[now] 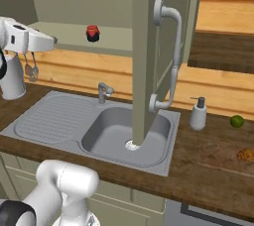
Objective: From the different types of pastries on the counter, select a croissant and place it on the cutting board. Then retrieve a jar of jam from the cabinet and place it alongside the croissant on the cutting board.
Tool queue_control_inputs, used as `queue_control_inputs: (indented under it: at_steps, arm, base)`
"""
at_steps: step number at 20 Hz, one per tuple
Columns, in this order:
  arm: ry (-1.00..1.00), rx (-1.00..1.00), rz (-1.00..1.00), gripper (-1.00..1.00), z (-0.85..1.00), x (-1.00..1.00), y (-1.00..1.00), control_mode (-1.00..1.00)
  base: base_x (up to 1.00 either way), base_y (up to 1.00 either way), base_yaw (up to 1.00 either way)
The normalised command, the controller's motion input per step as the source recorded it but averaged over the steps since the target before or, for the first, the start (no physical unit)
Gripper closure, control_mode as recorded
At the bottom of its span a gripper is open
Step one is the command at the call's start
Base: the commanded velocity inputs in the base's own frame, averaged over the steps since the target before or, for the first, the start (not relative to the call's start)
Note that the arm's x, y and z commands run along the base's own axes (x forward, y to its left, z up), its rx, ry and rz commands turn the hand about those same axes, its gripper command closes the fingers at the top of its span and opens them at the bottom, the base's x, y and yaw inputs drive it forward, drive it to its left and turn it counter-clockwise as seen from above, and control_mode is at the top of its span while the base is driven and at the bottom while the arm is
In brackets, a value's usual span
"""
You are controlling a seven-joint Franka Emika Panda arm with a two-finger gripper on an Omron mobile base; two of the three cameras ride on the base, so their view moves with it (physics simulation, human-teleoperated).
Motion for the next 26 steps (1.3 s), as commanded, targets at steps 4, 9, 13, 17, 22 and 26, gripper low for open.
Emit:
queue_control_inputs:
  at_steps: [4, 9, 13, 17, 22, 26]
  arm:
    - [0.12, 0.01, 0.03, -1.00, 0.08, 0.41, 0.00, -1.00]
    - [0.01, 0.00, 0.01, -1.00, 0.00, 0.59, 0.00, -1.00]
    - [0.04, 0.00, 0.00, -1.00, -0.01, 0.71, 0.00, -1.00]
    - [0.09, 0.00, 0.00, -1.00, -0.17, 0.54, 0.00, -1.00]
    - [0.04, 0.00, 0.00, -1.00, -0.29, 0.52, 0.00, -1.00]
    - [0.00, 0.00, 0.00, -1.00, -0.08, 0.52, 0.00, -1.00]
  base:
    - [0.00, 0.00, 0.00]
    - [0.00, 0.00, 0.00]
    - [0.00, 0.00, 0.00]
    - [0.00, 0.00, 0.00]
    - [0.00, 0.00, 0.00]
    - [0.00, 0.00, 0.00]
